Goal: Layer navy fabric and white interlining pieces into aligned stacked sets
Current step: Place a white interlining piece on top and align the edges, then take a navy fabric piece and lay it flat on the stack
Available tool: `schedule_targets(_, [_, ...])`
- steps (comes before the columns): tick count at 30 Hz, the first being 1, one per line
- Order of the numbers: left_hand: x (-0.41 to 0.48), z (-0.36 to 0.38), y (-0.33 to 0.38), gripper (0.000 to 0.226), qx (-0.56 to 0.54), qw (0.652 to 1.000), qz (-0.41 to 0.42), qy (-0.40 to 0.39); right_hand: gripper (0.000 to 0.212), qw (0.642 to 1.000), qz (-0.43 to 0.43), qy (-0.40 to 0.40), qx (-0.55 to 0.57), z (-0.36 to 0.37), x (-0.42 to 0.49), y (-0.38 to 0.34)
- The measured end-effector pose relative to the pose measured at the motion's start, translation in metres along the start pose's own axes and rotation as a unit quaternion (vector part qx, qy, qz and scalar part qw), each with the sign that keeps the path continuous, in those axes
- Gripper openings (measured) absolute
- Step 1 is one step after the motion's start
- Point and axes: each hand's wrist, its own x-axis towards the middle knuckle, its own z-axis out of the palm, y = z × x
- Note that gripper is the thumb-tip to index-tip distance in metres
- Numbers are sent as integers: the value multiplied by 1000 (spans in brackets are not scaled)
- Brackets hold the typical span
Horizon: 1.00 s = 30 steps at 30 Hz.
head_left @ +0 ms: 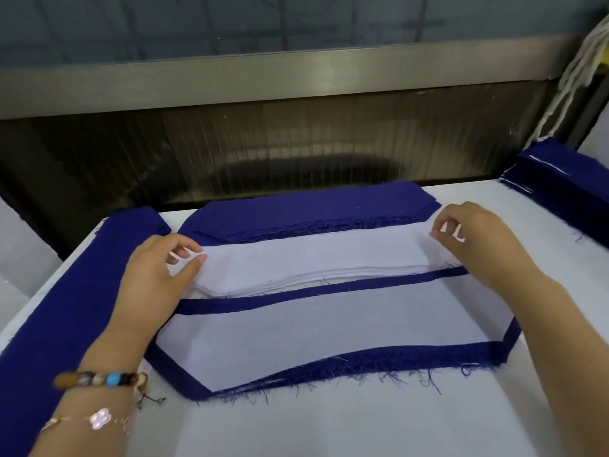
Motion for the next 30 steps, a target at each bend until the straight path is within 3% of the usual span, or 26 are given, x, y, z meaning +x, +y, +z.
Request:
schedule_targets(3, [3, 12, -8, 16, 9, 1000, -10, 12, 12, 997, -68, -15, 34, 22, 0, -6])
schedule_targets(9, [6, 24, -17, 29, -40, 998, -20, -39, 19, 990, -93, -65, 80, 40, 11, -9])
schedule_targets(20, [5, 23, -14, 6, -62, 997, -38, -2, 13, 996, -1, -14, 90, 49, 19, -5])
schedule_targets(23, [5, 24, -13, 5, -70, 996, -57, 9, 13, 999, 0, 5, 44, 51, 18, -2])
schedule_targets(30, [4, 22, -14, 26, -42, 997, -65, 5, 4, 999, -17, 20, -20, 50, 19, -5])
